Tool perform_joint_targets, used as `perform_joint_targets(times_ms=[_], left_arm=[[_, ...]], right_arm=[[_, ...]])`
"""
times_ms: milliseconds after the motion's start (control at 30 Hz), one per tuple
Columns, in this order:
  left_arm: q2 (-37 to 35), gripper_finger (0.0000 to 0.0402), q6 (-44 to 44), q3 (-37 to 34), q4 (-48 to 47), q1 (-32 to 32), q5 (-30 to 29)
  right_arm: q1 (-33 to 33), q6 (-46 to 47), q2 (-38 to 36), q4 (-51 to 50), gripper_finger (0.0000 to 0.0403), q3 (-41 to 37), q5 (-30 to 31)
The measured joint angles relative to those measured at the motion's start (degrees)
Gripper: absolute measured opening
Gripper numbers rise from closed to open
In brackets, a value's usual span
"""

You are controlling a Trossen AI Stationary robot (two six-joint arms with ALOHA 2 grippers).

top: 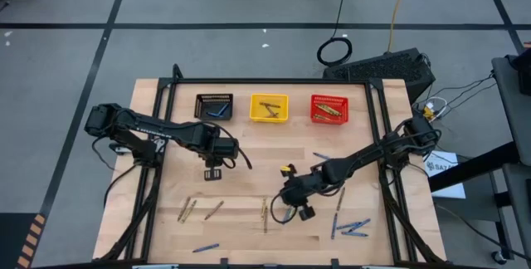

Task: Sort crayons
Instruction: Put the right green crayon into the red bin

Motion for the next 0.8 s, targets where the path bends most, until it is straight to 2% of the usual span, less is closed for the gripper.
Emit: perform_joint_targets(times_ms=[133,367,800], left_arm=[[0.0,0.008,0.0,0.0,0.0,0.02,0.0],[0.0,0.008,0.09,0.0,0.11,0.02,0.0],[0.0,0.008,-0.26,0.0,0.12,0.01,0.0]], right_arm=[[0.0,-0.03,0.17,-10.54,0.0084,-0.06,-1.66],[1.39,-0.33,0.74,-7.25,0.0084,-0.04,-4.35],[2.71,-0.25,5.03,-6.03,0.0084,-0.04,-3.86]])
